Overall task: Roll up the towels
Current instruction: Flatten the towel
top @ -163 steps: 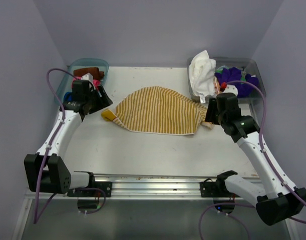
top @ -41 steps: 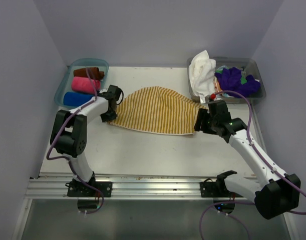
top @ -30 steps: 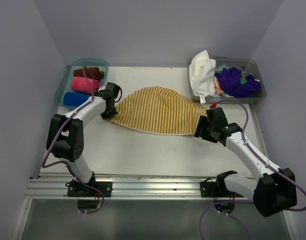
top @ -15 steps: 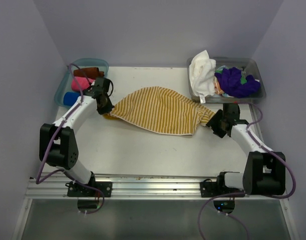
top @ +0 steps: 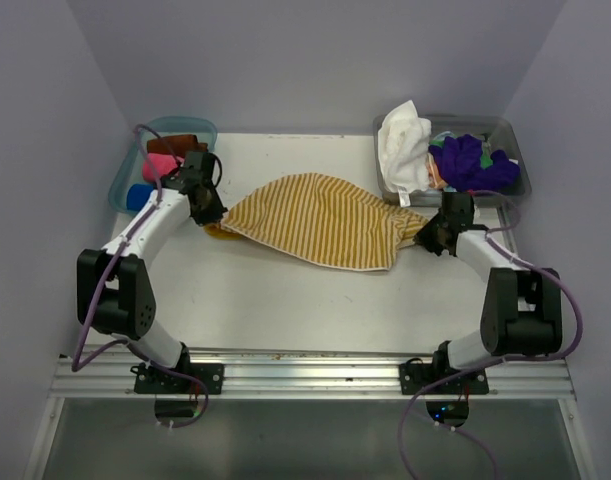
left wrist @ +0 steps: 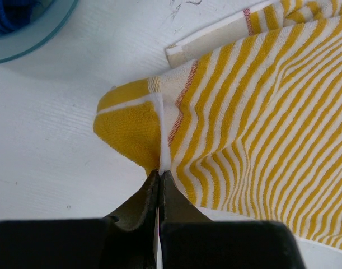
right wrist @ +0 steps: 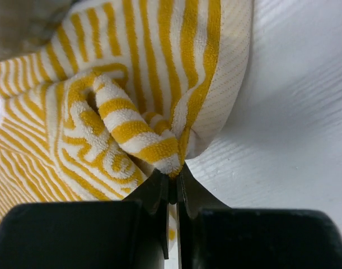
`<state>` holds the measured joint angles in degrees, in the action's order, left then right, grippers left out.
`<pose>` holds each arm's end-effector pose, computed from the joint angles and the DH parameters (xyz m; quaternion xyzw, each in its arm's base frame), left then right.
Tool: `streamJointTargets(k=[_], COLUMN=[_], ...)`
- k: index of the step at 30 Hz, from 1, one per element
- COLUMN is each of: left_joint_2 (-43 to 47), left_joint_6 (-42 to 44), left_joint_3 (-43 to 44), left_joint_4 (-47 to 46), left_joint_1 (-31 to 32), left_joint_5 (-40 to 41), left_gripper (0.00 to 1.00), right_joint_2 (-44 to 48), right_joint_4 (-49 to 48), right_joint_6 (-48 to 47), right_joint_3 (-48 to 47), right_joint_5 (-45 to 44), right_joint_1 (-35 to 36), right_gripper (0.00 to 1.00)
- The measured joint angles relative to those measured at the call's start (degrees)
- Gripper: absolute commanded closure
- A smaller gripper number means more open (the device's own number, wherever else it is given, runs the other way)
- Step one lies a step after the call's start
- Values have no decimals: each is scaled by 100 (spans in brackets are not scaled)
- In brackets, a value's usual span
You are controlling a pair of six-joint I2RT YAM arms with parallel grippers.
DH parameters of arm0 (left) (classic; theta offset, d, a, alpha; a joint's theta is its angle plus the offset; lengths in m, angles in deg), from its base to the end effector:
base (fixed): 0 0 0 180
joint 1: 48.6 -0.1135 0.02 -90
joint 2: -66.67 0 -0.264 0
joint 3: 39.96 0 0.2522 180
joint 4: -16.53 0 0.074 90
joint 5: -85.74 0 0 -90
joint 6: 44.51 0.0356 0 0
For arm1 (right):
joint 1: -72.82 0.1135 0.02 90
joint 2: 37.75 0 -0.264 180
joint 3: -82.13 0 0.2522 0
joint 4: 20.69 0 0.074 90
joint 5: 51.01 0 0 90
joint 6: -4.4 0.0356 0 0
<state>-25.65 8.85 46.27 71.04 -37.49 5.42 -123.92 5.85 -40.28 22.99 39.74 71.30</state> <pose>0.3299 -0.0587 0.2555 -0.2338 0.9353 -0.0277 0.2642 0.2920 -0.0073 0.1741 0.3757 0.8724 0.1224 0.2877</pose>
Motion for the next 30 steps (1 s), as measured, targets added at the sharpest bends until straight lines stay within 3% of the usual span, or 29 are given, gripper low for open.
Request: streamJointTargets(k=[13,16,19,20,21,24,25,30], left_joint_2=[903,1121,1152,1113,1054,813,715,466], left_joint_6=[201,240,282,284,282,282,282,282], left_joint_3=[264,131,-61,-125,-184,-315,-345,-479], left_joint_4=[70,31,-11,-61,-111,-254,-293,-369], left_joint_1=[-1191,-1257,-1266,-1266,-1266,-1259,-1252,-1182], left_joint_5=[-699,-776,-992,-1093,-1182,-1366,-1410,-1486], left_gripper=[100,100,100,100,100,100,100,100], right_joint_2=[2109,2227,1672,1329,955,-120,-387,-232], right_joint_4=[1386,1746,2205,2334,2354,2538,2520,2398], right_joint_6=[-973,-1279,-1582,-1659,-1725,-1904,-1941,-1978], right_joint_3=[-1252,-1303,-1792,-2070,-2330,-3069,-3198,-2363], right_joint_5=[-911,-1005,-1003,-1001,-984,-811,-702,-527], right_joint_1=[-426,-621,-748,-761,-765,-765,-765,-761], right_gripper=[100,100,100,93,74,62,53,48])
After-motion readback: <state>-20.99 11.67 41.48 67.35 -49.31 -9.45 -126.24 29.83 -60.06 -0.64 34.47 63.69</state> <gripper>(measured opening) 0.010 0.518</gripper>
